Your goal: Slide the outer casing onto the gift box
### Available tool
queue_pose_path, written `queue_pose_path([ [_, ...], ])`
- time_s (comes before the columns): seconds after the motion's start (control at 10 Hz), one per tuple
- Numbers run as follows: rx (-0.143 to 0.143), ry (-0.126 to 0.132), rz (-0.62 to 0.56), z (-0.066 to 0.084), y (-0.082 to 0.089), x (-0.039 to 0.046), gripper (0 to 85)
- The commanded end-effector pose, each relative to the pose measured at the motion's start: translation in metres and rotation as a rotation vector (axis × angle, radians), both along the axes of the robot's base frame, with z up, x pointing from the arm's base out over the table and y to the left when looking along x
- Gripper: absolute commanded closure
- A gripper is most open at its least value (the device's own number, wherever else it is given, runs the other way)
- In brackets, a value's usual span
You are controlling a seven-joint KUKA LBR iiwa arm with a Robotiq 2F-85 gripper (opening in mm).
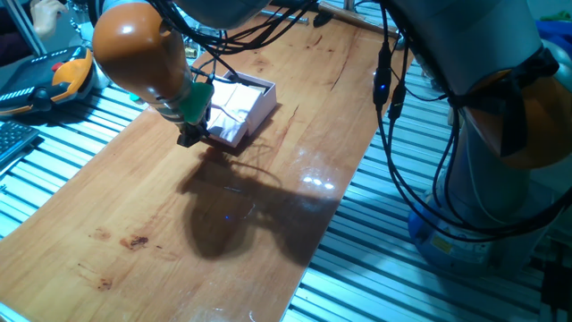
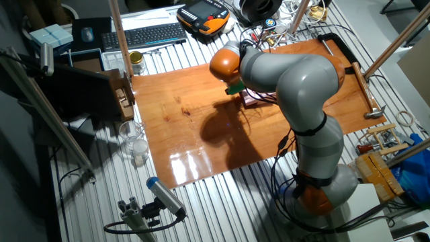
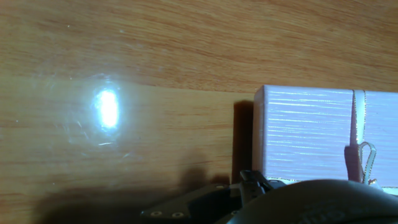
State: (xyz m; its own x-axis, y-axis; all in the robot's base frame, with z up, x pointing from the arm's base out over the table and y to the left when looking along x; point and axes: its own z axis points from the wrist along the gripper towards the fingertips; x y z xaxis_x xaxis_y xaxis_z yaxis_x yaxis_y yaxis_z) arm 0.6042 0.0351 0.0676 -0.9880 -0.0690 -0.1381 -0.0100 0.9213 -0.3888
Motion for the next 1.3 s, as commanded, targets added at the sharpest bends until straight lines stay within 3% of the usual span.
queue_pose_path([
  [0.0,-0.003,0.002,0.001,0.002,0.000,-0.0003,85.0],
  [0.5,0.004,0.009,-0.003,0.003,0.004,-0.0017,85.0],
  [1.2,-0.001,0.006,-0.010,-0.013,0.004,-0.0060,85.0],
])
